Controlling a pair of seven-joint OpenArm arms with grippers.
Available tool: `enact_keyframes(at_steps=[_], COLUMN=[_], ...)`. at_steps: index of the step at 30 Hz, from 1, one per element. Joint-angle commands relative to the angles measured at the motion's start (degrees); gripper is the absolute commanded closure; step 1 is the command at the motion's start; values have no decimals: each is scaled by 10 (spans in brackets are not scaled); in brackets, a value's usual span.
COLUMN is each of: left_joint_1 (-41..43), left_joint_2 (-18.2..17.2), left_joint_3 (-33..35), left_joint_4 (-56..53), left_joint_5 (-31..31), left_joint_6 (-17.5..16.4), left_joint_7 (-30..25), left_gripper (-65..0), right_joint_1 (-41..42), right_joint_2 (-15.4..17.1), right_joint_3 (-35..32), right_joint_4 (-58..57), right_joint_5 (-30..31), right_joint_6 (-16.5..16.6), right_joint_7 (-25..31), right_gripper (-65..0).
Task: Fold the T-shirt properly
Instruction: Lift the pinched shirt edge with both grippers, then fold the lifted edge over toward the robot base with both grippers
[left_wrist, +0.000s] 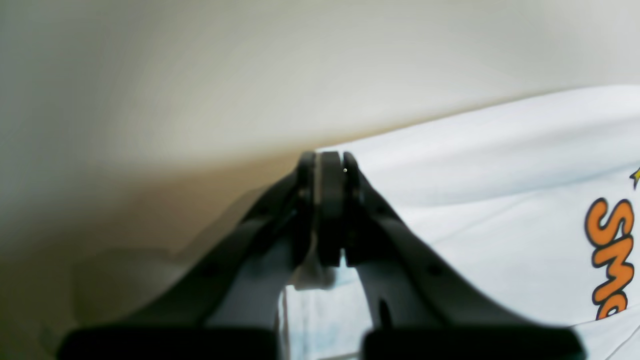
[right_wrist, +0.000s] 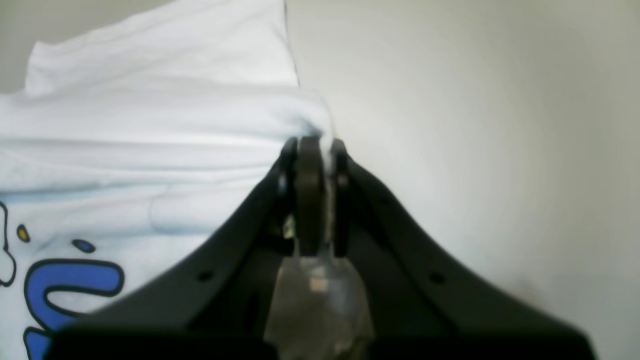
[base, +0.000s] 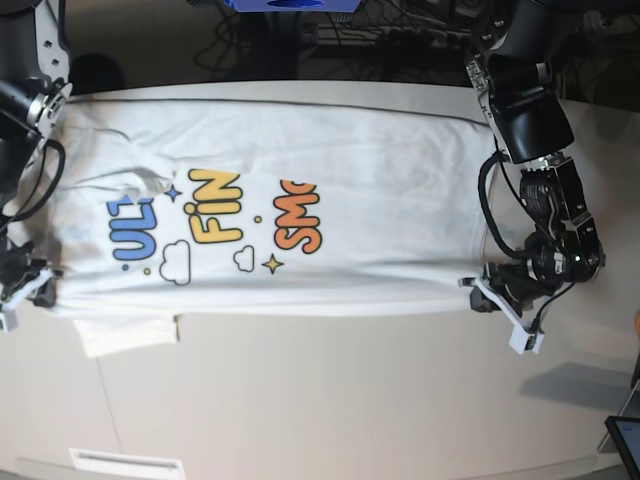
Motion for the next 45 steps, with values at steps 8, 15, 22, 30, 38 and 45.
enact_keyframes(at_steps=[8,15,22,30,38,45], left_joint_1=[10,47,83,104,145,166], left_joint_2=[-4,-1,-1,1,6,6], left_joint_3=[-3,-3,-4,-3,-3,-3], left_joint_4=[70,88,160,215,213,204], left_joint_5=[-3,-3,-3,-3,-3,2], left_joint_6=[0,0,0,0,0,0], left_joint_7=[14,14,35,76,83,83], left_gripper=[0,0,0,0,0,0], right_joint_1=[-22,-51,-74,-106,-132,-140], right_joint_2=[13,3,-10,-33,-51,-52], right_joint_3=[4,28,35,35,35,35], right_joint_4=[93,173,235,289,305,305], right_joint_5=[6,6,6,6,6,6], right_joint_6=[-6,-6,-6,-6,-6,-6], right_joint_7=[-59,-125,-168,-207,-207,-207], right_gripper=[0,0,0,0,0,-9])
